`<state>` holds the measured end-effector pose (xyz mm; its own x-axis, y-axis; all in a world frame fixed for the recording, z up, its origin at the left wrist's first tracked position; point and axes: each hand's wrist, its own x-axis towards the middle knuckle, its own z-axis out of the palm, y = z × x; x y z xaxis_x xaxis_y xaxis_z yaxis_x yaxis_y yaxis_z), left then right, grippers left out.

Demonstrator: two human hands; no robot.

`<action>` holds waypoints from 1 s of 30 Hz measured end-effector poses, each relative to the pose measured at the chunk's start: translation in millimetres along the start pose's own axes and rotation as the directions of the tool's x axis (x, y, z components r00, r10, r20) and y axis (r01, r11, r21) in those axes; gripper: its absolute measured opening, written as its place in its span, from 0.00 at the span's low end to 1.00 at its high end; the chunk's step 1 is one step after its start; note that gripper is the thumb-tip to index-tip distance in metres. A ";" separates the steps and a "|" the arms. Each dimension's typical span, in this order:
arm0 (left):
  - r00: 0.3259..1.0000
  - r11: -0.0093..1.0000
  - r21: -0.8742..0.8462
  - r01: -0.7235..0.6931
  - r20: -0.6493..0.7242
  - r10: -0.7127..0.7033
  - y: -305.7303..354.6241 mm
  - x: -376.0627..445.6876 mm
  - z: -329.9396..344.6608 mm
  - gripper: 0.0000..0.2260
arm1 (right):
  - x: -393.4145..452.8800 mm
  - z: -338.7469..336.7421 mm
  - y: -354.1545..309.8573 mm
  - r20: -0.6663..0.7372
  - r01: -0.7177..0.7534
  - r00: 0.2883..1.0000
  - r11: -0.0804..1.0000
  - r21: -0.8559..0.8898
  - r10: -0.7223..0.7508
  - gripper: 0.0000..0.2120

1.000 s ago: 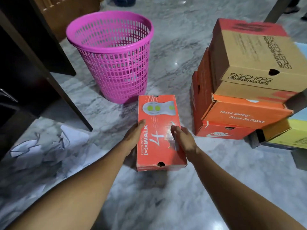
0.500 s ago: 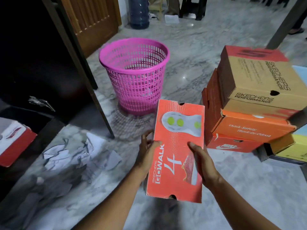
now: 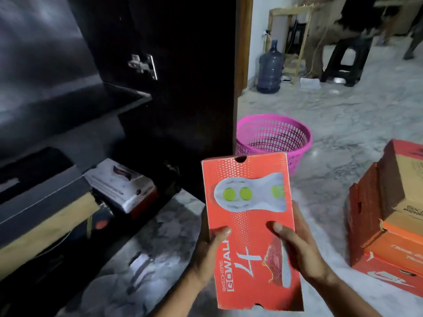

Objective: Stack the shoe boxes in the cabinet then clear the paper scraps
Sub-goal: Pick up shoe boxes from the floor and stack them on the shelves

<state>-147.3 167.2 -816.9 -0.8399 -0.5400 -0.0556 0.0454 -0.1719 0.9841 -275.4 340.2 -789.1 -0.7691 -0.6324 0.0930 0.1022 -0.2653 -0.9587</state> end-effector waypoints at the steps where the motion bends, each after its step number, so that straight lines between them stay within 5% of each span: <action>1: 0.998 0.999 -0.019 -0.027 -0.050 0.026 5.1 -1.9 -13.6 0.32 | 10.3 15.7 -3.3 0.061 0.000 0.998 1.000 -0.010 0.000 0.29; 4: 0.971 0.988 -0.154 -0.025 -0.238 -0.013 10.5 5.7 -57.4 0.29 | 44.0 67.1 -11.4 0.204 -0.005 0.979 0.997 -0.077 0.020 0.29; 8: 0.943 0.926 -0.373 0.047 -0.289 -0.164 27.1 18.1 -111.3 0.34 | 86.3 125.1 -12.1 0.384 -0.094 0.909 0.977 -0.191 0.163 0.28; 11: 0.940 0.893 -0.447 -0.044 -0.320 -0.114 54.0 28.9 -144.8 0.18 | 113.9 143.5 6.6 0.432 -0.219 0.844 0.940 -0.263 0.317 0.36; 16: 0.878 0.935 -0.346 -0.072 -0.468 -0.106 73.3 57.3 -195.3 0.24 | 132.1 152.3 42.4 0.467 -0.288 0.723 0.836 -0.467 0.509 0.39; 22: 0.774 0.962 -0.187 0.201 -0.571 -0.273 83.1 87.1 -216.0 0.33 | 158.1 182.6 77.6 0.279 -0.433 0.824 0.866 -0.249 0.492 0.16; 23: 0.734 0.966 -0.084 0.243 -0.636 -0.240 80.2 88.2 -217.8 0.37 | 163.4 188.3 84.2 0.237 -0.454 0.832 0.861 -0.230 0.502 0.15; 25: 0.689 0.919 0.323 0.224 -0.720 0.085 71.6 88.5 -220.8 0.42 | 173.4 201.6 98.2 0.194 -0.503 0.817 0.835 -0.223 0.544 0.16; 27: 0.716 0.766 0.632 0.118 -0.588 0.375 64.0 79.2 -217.7 0.35 | 187.0 214.3 111.3 0.158 -0.528 0.809 0.818 -0.229 0.566 0.19; 30: 0.826 0.411 0.912 0.008 -0.237 0.511 47.8 72.2 -231.5 0.33 | 213.6 239.8 126.3 0.157 -0.512 0.813 0.816 -0.267 0.561 0.25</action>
<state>-80.5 -70.7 -812.9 -0.5423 -0.7294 0.4170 -0.4809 0.6765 0.5578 -275.5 -2.9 -825.9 -0.4683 -0.7772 -0.4204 0.3092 0.3015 -0.9019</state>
